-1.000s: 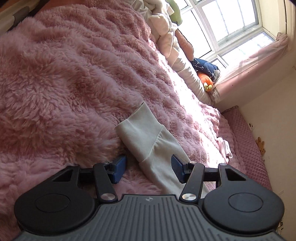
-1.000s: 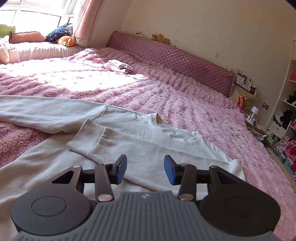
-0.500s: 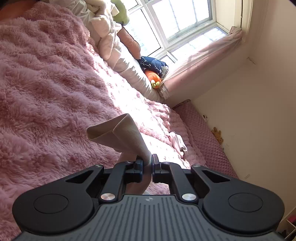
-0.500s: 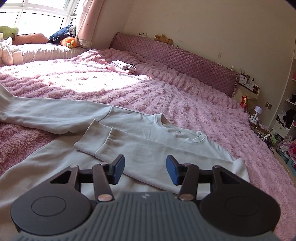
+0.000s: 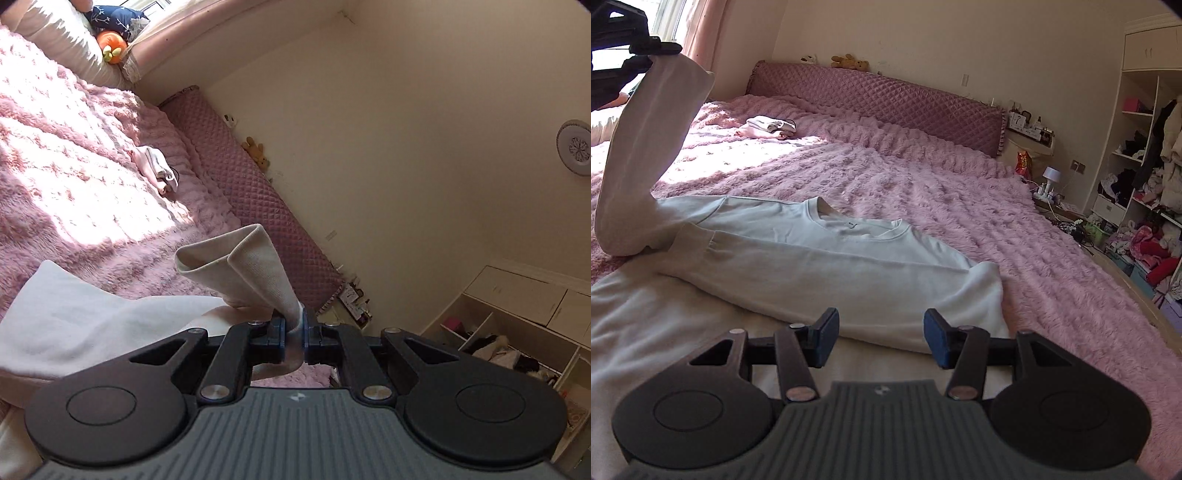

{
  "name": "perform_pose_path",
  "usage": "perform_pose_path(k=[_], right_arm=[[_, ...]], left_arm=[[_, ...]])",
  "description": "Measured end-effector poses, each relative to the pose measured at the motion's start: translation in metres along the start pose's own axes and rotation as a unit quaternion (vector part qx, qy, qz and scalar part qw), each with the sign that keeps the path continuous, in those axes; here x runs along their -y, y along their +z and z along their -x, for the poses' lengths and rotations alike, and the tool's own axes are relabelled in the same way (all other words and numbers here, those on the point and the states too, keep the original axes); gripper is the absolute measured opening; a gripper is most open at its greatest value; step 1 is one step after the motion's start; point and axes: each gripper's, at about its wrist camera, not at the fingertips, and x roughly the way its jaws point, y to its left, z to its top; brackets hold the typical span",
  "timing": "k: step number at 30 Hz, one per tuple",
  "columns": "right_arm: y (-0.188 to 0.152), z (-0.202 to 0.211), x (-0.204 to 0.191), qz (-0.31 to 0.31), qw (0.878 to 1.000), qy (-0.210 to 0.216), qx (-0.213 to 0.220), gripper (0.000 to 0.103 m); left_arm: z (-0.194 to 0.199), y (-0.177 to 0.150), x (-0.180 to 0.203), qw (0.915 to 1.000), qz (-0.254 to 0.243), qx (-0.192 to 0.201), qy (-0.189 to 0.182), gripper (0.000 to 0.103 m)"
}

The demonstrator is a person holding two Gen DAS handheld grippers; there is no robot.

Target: Fold small clothes

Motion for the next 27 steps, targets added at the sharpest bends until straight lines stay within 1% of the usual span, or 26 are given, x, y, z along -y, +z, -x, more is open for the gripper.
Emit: perform_pose_path(k=[2,3,5,6,8,10,11,13,14,16,17,18,19,20,22,24,26,27], right_arm=[[-0.007,-0.001,0.017,-0.008,1.0,-0.012,-0.006,0.047],[-0.009,-0.001,0.024,-0.011,1.0,-0.016,-0.009,0.047],[-0.017,-0.003,0.039,-0.017,0.999,-0.026,-0.016,0.047],[-0.02,-0.003,0.046,-0.02,0.999,-0.03,-0.019,0.047],[-0.026,-0.005,0.06,-0.026,0.999,-0.038,-0.026,0.047],[-0.032,-0.006,0.072,-0.031,0.998,-0.047,-0.033,0.047],[-0.036,-0.007,0.077,-0.034,0.997,-0.051,-0.037,0.047],[-0.041,-0.008,0.088,-0.038,0.997,-0.058,-0.044,0.047],[-0.043,-0.009,0.092,-0.039,0.996,-0.062,-0.047,0.047],[-0.046,-0.01,0.099,-0.042,0.996,-0.069,-0.049,0.047],[-0.046,-0.01,0.102,-0.044,0.995,-0.072,-0.049,0.047],[-0.046,-0.011,0.104,-0.046,0.995,-0.074,-0.049,0.047],[-0.046,-0.011,0.107,-0.05,0.995,-0.078,-0.048,0.047],[-0.045,-0.012,0.109,-0.054,0.994,-0.081,-0.046,0.047],[-0.039,-0.013,0.113,-0.065,0.993,-0.087,-0.038,0.047],[-0.033,-0.014,0.118,-0.08,0.993,-0.085,-0.028,0.047],[-0.025,-0.02,0.122,-0.099,0.993,-0.064,-0.015,0.048],[-0.021,-0.025,0.125,-0.109,0.993,-0.046,-0.007,0.048]], left_arm=[[-0.022,-0.028,0.009,0.9993,-0.004,-0.031,-0.019,0.008],[-0.034,-0.047,0.011,0.9983,-0.007,-0.052,-0.026,0.008],[-0.054,-0.075,0.014,0.996,-0.012,-0.082,-0.032,0.008],[-0.066,-0.094,0.013,0.994,-0.015,-0.104,-0.031,0.008],[-0.084,-0.127,0.01,0.9893,-0.022,-0.142,-0.025,0.008],[-0.096,-0.159,0.004,0.9842,-0.037,-0.173,-0.01,0.008],[-0.104,-0.177,0.001,0.9797,-0.048,-0.195,-0.002,0.008],[-0.112,-0.201,-0.001,0.9725,-0.075,-0.22,0.012,0.009],[-0.116,-0.211,-0.002,0.9674,-0.089,-0.236,0.021,0.011],[-0.117,-0.228,0.004,0.9555,-0.11,-0.272,0.03,0.028],[-0.117,-0.231,0.008,0.9509,-0.12,-0.284,0.031,0.032],[-0.115,-0.235,0.015,0.9467,-0.134,-0.291,0.03,0.038],[-0.114,-0.234,0.019,0.9443,-0.144,-0.295,0.024,0.04],[-0.109,-0.233,0.026,0.942,-0.155,-0.298,0.008,0.041],[-0.093,-0.225,0.038,0.9411,-0.171,-0.291,-0.017,0.047],[-0.075,-0.208,0.044,0.9424,-0.187,-0.276,-0.03,0.053],[-0.059,-0.189,0.041,0.9424,-0.201,-0.265,-0.03,0.055],[-0.05,-0.176,0.038,0.9413,-0.213,-0.261,-0.021,0.056]])
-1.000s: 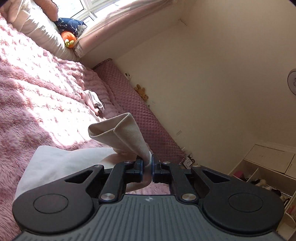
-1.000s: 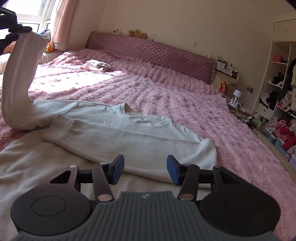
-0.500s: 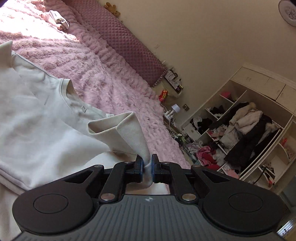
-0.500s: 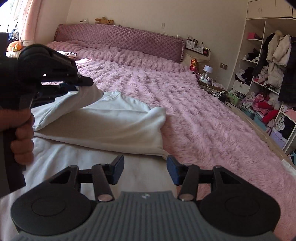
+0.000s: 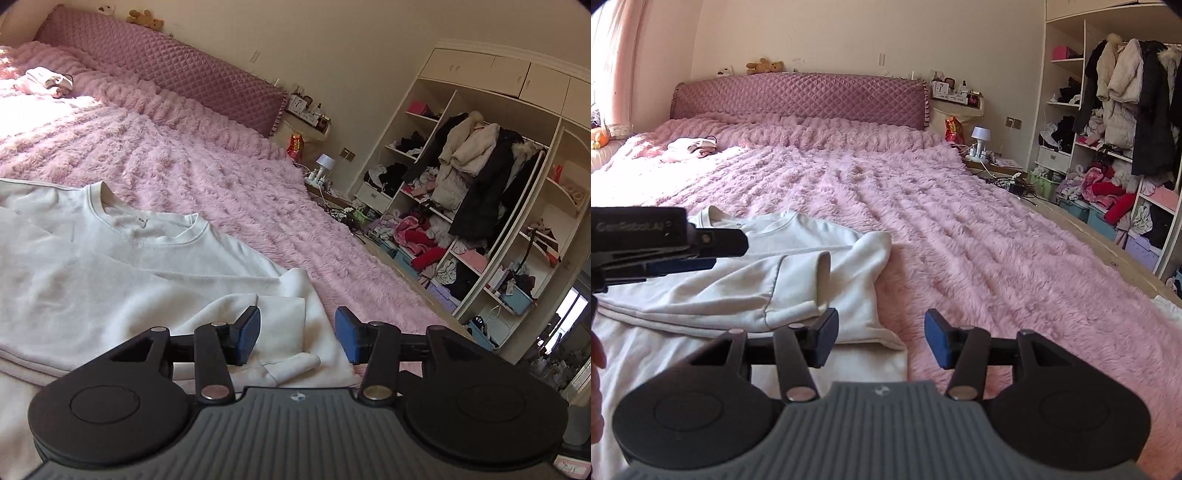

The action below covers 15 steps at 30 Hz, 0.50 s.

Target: Fold small clothes

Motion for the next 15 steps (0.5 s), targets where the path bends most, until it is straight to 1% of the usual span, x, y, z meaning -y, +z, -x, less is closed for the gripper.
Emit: perform_pose_path(k=[2,3,5,6,8,9,11,12,14,15], right_arm=[[0.007,-0.014,0.002,-0.019,0.999,0.04,0.003,0.052],[0.01,-0.022,0.003,-0.031,0.998,0.057,0.005,0.052],[0.019,-0.044,0.004,-0.062,0.994,0.089,0.002,0.053],[0.021,-0.053,0.005,-0.076,0.992,0.098,-0.001,0.053],[0.028,-0.078,0.003,-0.106,0.988,0.114,-0.014,0.054],[0.032,-0.09,0.001,-0.12,0.985,0.122,-0.025,0.054],[0.036,-0.111,-0.003,-0.139,0.98,0.134,-0.048,0.055],[0.036,-0.118,-0.004,-0.147,0.978,0.134,-0.055,0.056],[0.035,-0.13,-0.007,-0.157,0.976,0.139,-0.067,0.056],[0.036,-0.134,-0.009,-0.157,0.976,0.137,-0.071,0.057]], left_arm=[[0.024,0.008,-0.013,0.9992,-0.019,0.001,0.034,0.056],[0.038,0.013,-0.024,0.9979,-0.03,0.001,0.058,0.056],[0.062,0.022,-0.045,0.9935,-0.047,0.002,0.103,0.057],[0.074,0.026,-0.058,0.9895,-0.056,-0.001,0.133,0.058],[0.091,0.032,-0.08,0.9804,-0.068,-0.009,0.184,0.059],[0.1,0.035,-0.095,0.9732,-0.076,-0.015,0.217,0.059],[0.109,0.036,-0.114,0.9619,-0.088,-0.025,0.258,0.059],[0.111,0.036,-0.124,0.9537,-0.099,-0.034,0.282,0.059],[0.109,0.034,-0.137,0.9412,-0.121,-0.048,0.312,0.059],[0.107,0.032,-0.143,0.9379,-0.126,-0.055,0.318,0.059]])
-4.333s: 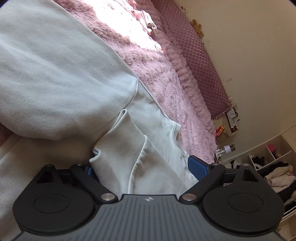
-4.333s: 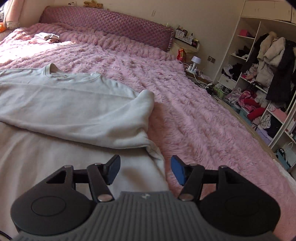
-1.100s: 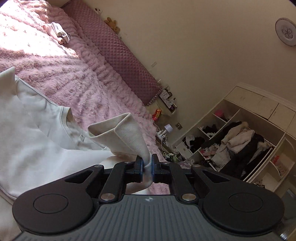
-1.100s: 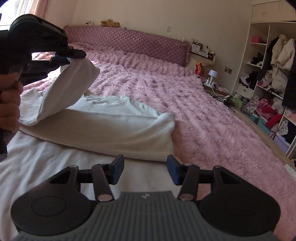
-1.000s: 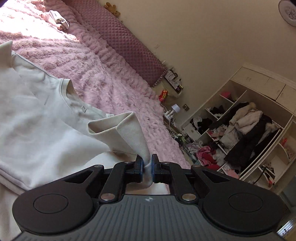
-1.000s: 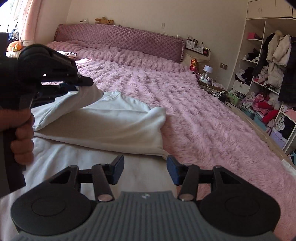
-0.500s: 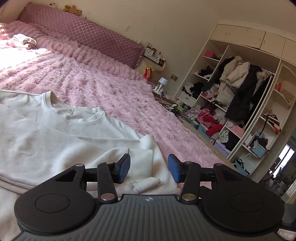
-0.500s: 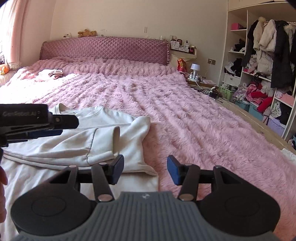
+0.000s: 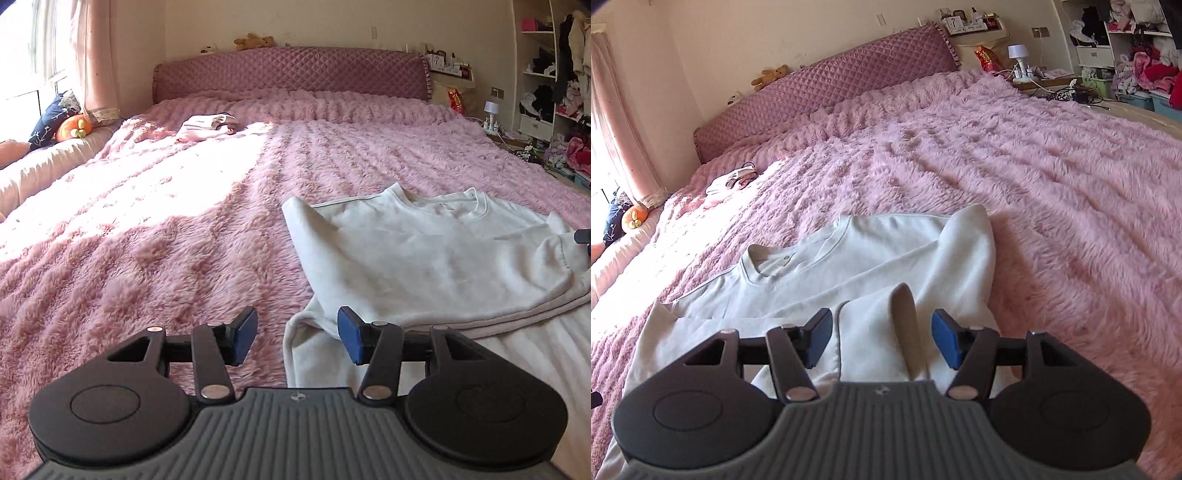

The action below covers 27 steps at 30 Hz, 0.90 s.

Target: Fold small clothes

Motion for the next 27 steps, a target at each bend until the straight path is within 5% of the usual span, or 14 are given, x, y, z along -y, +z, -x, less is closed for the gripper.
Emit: perform_pose_path(k=[8,13,14,15,16,19,23,27], right_arm=[[-0.003,-0.015,-0.009,0.007,1.0,-0.009,-0.013,0.059],[-0.004,-0.017,-0.006,0.008,1.0,-0.013,-0.02,0.057],[-0.005,-0.017,-0.005,0.006,1.0,-0.01,-0.023,0.056],[-0.006,-0.018,-0.005,0.006,1.0,-0.008,-0.026,0.054],[-0.006,-0.019,-0.005,0.006,1.0,-0.008,-0.029,0.046],[-0.006,-0.022,-0.004,0.004,0.999,-0.004,-0.04,0.001],[0.001,-0.004,-0.006,0.005,1.0,-0.005,-0.001,0.001],[0.004,0.02,-0.002,-0.002,0.999,-0.023,0.03,0.001]], left_arm=[[-0.04,-0.012,0.017,0.9929,-0.115,-0.025,0.018,0.059],[-0.05,-0.015,0.039,0.9746,-0.222,-0.006,0.032,0.056],[-0.051,-0.015,0.043,0.9721,-0.233,-0.007,0.028,0.049],[-0.055,-0.015,0.045,0.9701,-0.242,-0.014,0.013,0.025],[-0.059,-0.016,0.045,0.9697,-0.243,-0.023,-0.002,0.005],[-0.058,-0.019,0.046,0.972,-0.234,-0.018,0.001,0.004],[-0.042,-0.015,0.031,0.9864,-0.16,0.011,0.034,0.003],[-0.041,-0.013,0.022,0.9952,-0.092,-0.014,0.032,0.003]])
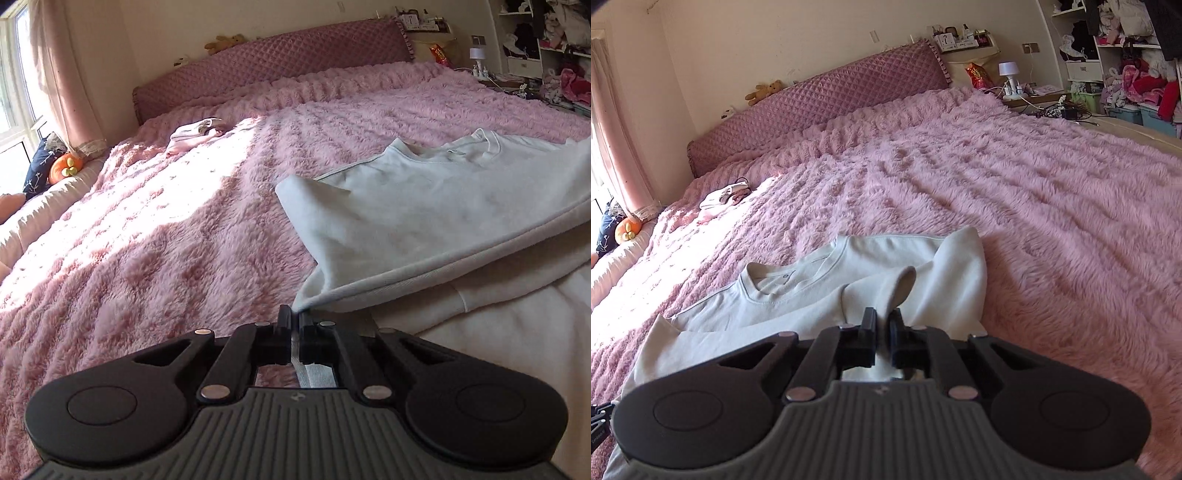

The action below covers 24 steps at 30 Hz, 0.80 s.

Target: Fold small clothes

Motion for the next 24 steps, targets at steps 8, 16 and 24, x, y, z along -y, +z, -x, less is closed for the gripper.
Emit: perform_pose_path(k=[8,16,24], right_arm=[[-0.033,-0.008,0.05,-0.081,0.995,-0.001,-0.055,0.021],[-0.031,0.027,0.035,-0.061,0.997,0.017,-0.047,0.036],[-0.039,0.024,0.026,-0.035,0.997,-0.005,-0.066,0.003]], left_arm=[[0.0,-0.01,0.018,0.9988,-0.047,-0.013,0.006,0.003],[0.033,-0.003,0.011,0.9999,-0.013,0.007,0.002,0.003],[0.03,0.027,0.011,0.9945,0.071,0.044,-0.063,0.007]])
